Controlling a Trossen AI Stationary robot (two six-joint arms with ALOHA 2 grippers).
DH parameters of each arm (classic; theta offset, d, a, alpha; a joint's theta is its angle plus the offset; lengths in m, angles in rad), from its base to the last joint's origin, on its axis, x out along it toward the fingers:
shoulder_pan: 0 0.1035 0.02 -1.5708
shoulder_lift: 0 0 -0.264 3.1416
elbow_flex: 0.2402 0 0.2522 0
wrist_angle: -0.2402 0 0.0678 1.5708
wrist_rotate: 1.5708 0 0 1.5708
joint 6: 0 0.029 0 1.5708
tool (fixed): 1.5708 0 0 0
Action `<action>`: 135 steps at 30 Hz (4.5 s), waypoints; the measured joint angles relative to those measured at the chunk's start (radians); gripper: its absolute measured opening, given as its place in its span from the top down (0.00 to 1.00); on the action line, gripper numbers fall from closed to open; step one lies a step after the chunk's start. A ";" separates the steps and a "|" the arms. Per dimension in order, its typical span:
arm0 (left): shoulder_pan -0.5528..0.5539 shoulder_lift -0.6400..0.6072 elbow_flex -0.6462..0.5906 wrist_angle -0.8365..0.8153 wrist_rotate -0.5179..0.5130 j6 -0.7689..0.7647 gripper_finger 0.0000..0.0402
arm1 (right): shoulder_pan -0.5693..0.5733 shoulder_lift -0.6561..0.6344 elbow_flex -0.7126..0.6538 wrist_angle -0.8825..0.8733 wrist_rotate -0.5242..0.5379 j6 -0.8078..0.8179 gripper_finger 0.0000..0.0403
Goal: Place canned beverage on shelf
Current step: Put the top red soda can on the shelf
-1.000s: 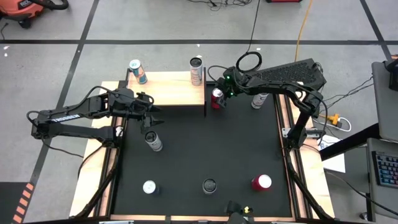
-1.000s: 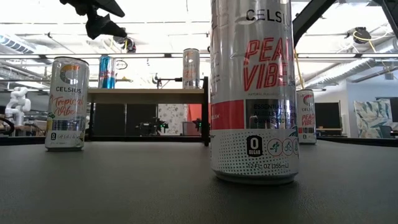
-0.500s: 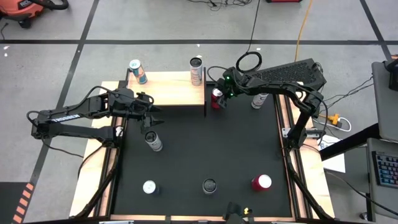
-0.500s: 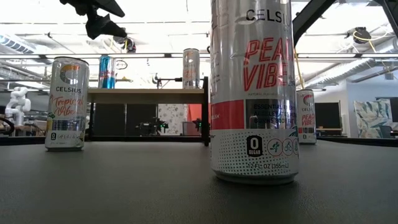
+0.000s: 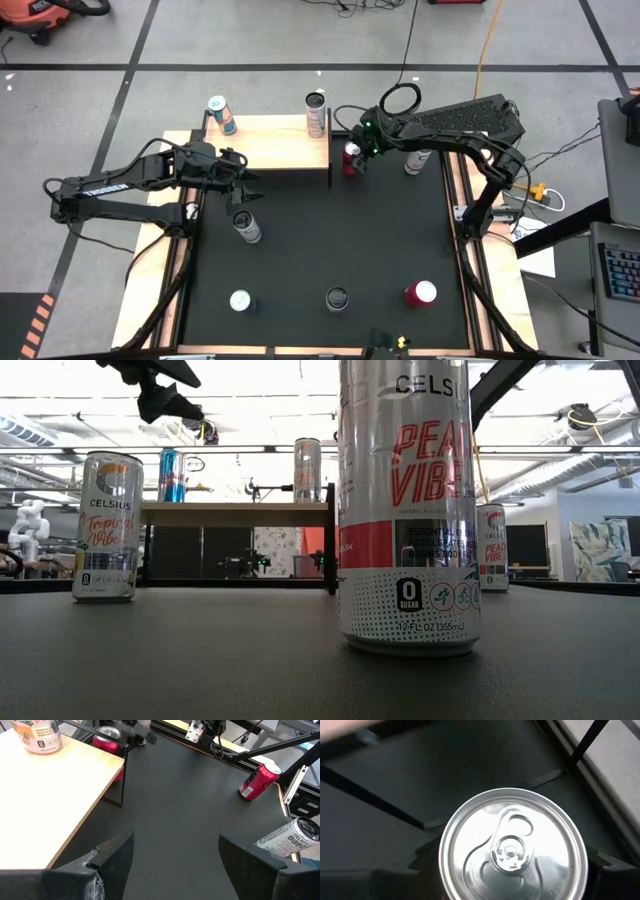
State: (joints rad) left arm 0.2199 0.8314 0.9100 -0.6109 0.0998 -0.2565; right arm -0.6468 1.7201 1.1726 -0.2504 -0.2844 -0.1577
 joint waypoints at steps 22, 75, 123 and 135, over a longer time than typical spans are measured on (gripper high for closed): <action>0.000 0.000 0.000 -0.004 -0.003 0.000 0.27 | 0.140 -0.049 0.408 -0.482 0.155 -0.065 0.34; 0.003 0.000 0.000 -0.027 -0.011 0.011 0.27 | 0.246 0.184 0.664 -0.096 -0.083 -0.022 0.34; 0.002 0.000 0.000 -0.031 -0.011 0.004 0.27 | 0.240 0.229 0.765 -0.056 -0.084 -0.138 0.16; 0.002 0.000 0.000 -0.039 -0.011 0.000 0.27 | 0.264 0.226 1.041 -0.607 -0.084 -0.209 0.15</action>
State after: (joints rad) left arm 0.2222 0.8314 0.9104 -0.6502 0.0887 -0.2569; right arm -0.3828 1.9458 2.2138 -0.8569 -0.3688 -0.3671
